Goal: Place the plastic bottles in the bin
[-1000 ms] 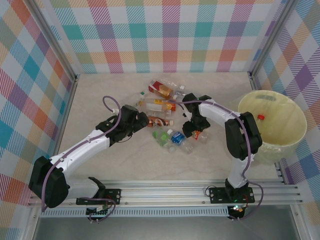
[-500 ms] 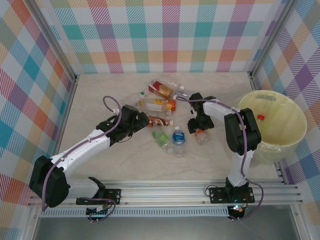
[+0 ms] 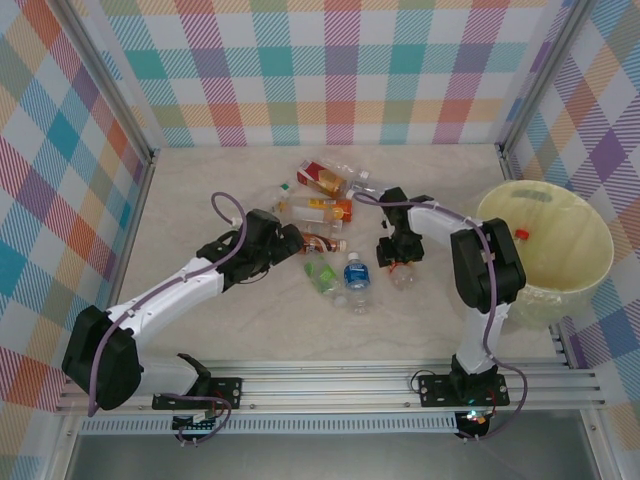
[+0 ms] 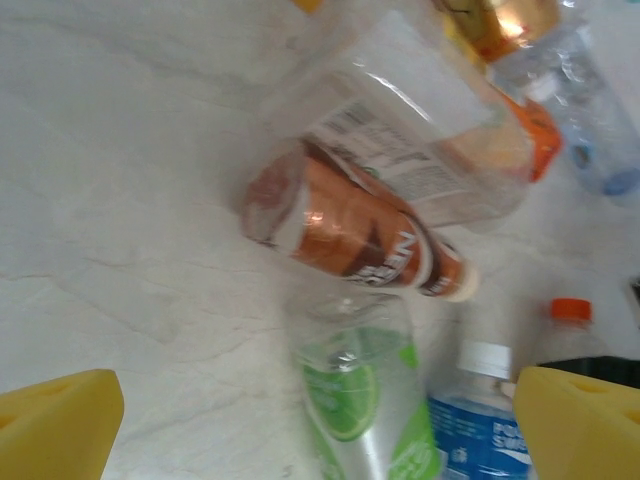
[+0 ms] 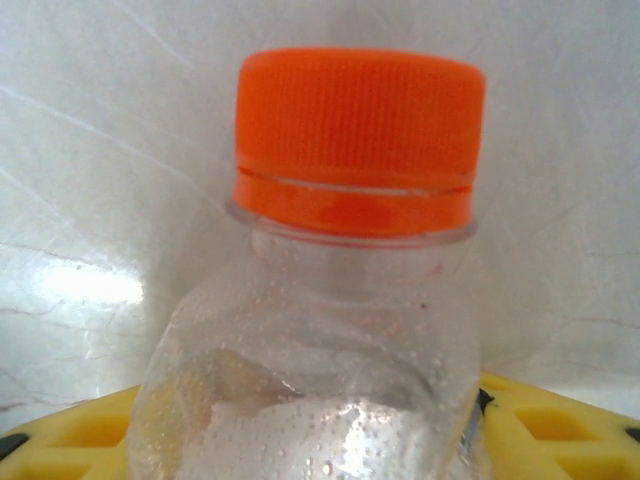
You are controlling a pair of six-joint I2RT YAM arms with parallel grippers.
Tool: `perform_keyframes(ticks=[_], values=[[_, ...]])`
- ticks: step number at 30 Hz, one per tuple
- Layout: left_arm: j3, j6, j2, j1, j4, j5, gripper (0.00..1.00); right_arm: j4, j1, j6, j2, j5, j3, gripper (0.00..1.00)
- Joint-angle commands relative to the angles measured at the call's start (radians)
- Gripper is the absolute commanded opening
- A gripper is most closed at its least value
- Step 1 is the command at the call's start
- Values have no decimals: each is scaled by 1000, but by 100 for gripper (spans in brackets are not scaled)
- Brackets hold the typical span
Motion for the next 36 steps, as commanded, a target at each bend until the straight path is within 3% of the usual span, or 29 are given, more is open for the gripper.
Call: perform_keyframes(ticks=[1,10,22,25,29,36], values=[[-36,46,-15,5,171,117,100,0,13,38,-118,-31,0,56],[11,141,19,-44,279,208,100,-14,42,26,-367,-18,57,47],[76,119,106,-81,250,164,100,72,54,-38,-719,5,90,43],[79,111,117,-84,252,161,100,123,54,-71,-800,89,83,41],[82,106,124,-85,252,155,100,192,52,-153,-880,317,51,39],[96,103,143,-85,246,151,100,220,27,-197,-924,494,37,40]])
